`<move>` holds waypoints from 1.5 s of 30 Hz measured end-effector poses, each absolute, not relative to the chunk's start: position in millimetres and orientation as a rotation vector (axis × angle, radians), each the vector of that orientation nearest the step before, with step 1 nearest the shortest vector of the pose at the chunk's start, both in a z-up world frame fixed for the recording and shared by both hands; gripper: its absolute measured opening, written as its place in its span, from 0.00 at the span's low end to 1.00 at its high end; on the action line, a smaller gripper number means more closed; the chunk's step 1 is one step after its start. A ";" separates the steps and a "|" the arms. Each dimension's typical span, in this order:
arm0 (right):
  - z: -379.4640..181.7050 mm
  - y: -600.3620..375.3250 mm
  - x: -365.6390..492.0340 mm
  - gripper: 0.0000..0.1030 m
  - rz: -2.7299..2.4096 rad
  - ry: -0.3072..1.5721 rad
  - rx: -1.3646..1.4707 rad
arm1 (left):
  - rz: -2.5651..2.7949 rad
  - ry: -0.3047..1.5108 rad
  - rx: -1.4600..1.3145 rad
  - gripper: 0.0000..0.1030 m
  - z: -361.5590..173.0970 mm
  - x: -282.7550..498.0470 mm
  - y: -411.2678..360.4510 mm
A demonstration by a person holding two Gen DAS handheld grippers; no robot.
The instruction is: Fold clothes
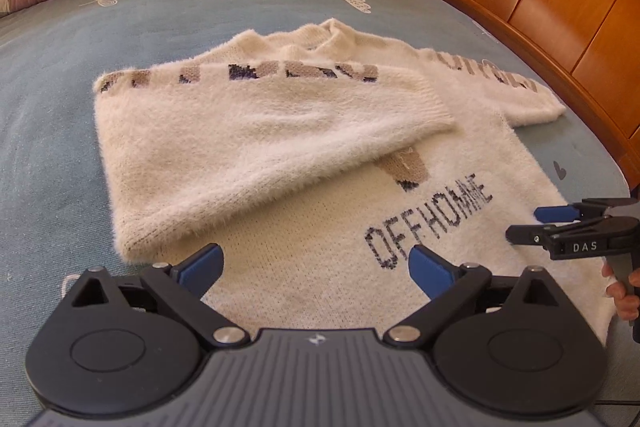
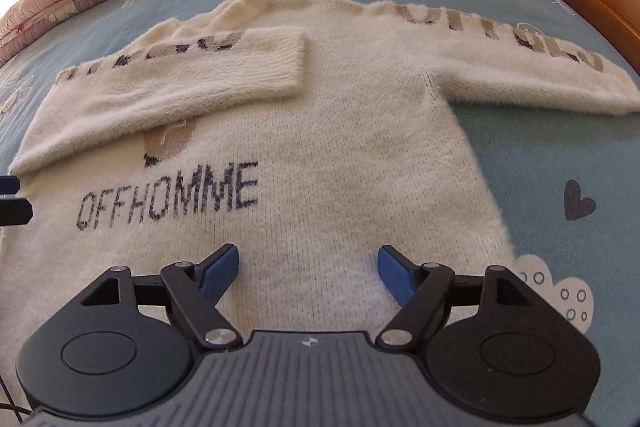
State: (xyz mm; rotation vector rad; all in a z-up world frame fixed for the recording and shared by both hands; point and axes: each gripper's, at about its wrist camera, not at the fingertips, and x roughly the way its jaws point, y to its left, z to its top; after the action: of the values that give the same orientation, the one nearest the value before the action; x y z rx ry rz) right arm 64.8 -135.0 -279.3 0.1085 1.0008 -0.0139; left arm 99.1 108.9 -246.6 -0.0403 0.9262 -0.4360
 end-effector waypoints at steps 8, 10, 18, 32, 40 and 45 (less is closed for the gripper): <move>-252.0 -109.0 99.6 0.79 -0.020 0.900 0.094 | -0.436 0.866 -0.028 0.96 -225.2 84.0 107.6; -263.1 -101.2 121.7 0.79 -0.044 0.915 0.087 | -0.443 0.848 -0.026 0.96 -218.8 79.7 108.0; -282.8 -97.8 98.1 0.89 -0.072 0.994 0.110 | -0.456 0.827 -0.040 0.96 -209.7 72.8 114.4; -289.9 -64.8 -32.6 1.00 -0.003 1.012 -0.012 | -0.542 0.793 -0.002 0.96 -197.0 47.5 84.5; -292.5 -70.8 -43.0 1.00 0.008 0.976 0.007 | -0.567 0.917 -0.004 0.96 -239.4 35.7 44.1; -294.5 -72.8 -46.7 1.00 0.029 0.960 -0.002 | -0.461 1.020 -0.061 0.96 -275.5 32.4 34.8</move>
State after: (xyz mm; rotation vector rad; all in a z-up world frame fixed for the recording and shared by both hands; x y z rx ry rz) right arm -46.7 -72.8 -294.5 -0.0019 0.9597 0.0285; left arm 32.4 34.8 -275.5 -0.0605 1.0199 -0.4608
